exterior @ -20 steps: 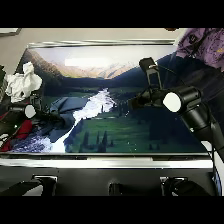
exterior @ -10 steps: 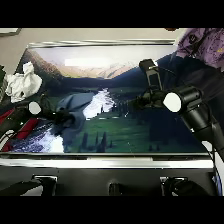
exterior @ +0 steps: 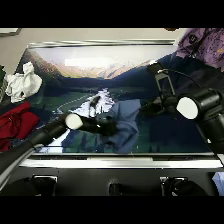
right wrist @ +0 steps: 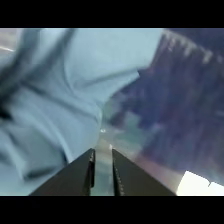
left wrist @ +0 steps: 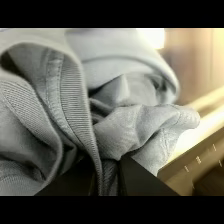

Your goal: Fold the clothes and pants, and hang the long-sleeved shirts on hangers.

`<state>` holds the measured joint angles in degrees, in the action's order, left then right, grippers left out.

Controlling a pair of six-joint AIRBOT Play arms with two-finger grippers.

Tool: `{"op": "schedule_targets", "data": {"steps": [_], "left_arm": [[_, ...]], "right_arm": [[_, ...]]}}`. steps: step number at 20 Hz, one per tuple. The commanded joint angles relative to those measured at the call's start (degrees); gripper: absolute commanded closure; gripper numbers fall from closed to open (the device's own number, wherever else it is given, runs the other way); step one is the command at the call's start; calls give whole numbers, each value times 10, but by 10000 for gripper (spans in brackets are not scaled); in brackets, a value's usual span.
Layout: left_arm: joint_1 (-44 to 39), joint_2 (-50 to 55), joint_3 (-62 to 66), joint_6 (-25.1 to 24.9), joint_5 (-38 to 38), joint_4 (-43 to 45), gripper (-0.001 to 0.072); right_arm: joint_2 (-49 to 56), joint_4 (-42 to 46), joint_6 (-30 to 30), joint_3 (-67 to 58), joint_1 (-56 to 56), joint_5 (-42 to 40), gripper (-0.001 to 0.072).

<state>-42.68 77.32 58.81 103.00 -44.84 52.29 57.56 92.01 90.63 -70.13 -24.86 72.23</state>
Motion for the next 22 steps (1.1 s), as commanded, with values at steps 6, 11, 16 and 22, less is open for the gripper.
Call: {"op": "schedule_targets", "data": {"steps": [6, 11, 16, 22], "left_arm": [[10, -12, 3, 33, -21, 9, 43], [134, -93, 2, 33, -105, 127, 42], [195, -99, 2, 34, -113, 128, 43], [194, -99, 2, 36, -128, 129, 43]], "right_arm": [[-10, 220, 133, 1, 32, -17, 266], [64, -111, 220, 12, 323, -109, 232], [254, -401, -12, 13, 362, -79, 231], [356, -449, -54, 13, 306, -132, 214]]}}
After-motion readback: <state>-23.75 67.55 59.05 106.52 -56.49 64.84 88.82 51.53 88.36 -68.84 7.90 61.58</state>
